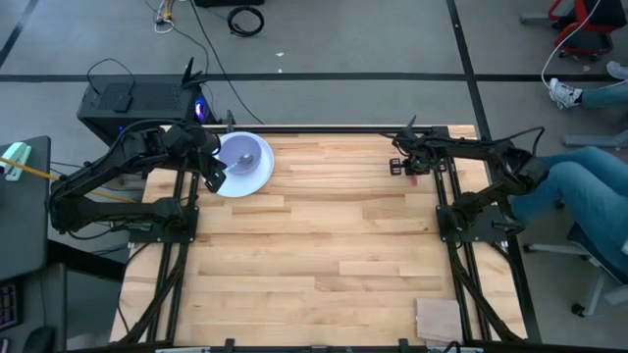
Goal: Set table place
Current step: Place the red object next to the white plate
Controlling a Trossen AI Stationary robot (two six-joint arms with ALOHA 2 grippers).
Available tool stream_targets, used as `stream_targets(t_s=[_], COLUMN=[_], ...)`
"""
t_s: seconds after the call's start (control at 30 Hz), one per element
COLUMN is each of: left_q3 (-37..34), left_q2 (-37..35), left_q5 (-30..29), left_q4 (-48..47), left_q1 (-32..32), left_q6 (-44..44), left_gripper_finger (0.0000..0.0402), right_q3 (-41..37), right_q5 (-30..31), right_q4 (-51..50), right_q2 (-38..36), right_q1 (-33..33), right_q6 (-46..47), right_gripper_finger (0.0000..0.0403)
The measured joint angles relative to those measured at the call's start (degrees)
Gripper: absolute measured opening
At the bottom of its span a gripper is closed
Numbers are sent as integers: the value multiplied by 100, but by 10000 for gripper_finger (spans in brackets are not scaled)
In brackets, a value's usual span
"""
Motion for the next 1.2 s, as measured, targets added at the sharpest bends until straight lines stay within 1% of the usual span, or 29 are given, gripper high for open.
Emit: stream_targets(t_s=[0.17, 0.37, 0.47, 0.63, 0.8, 0.9, 1.03, 1.2], left_q3=[1, 1, 1, 0, 1, 1, 1, 1], left_q2=[0, 0, 0, 0, 0, 0, 0, 0], left_q5=[0, 0, 0, 0, 0, 0, 0, 0], left_q4=[0, -1, -2, -2, -2, -2, -2, -2], left_q1=[-1, -1, -1, -1, 1, 0, -1, 0], left_q6=[0, 0, 0, 1, 0, 0, 0, 0], left_gripper_finger=[17, 25, 27, 21, 16, 20, 25, 18], right_q3=[-9, -26, -22, -15, -15, -15, -15, -15], right_q5=[-23, -241, -486, -723, -761, -883, -922, -965], right_q4=[58, 126, 138, 142, 132, 116, 103, 111], right_q2=[14, 26, 20, 11, 11, 11, 11, 11], right_q1=[0, -9, -5, 65, 446, 800, 1338, 1810], right_q6=[-237, -305, -326, -366, -331, -300, -20, 110], right_gripper_finger=[82, 106, 105, 89, 90, 96, 99, 99])
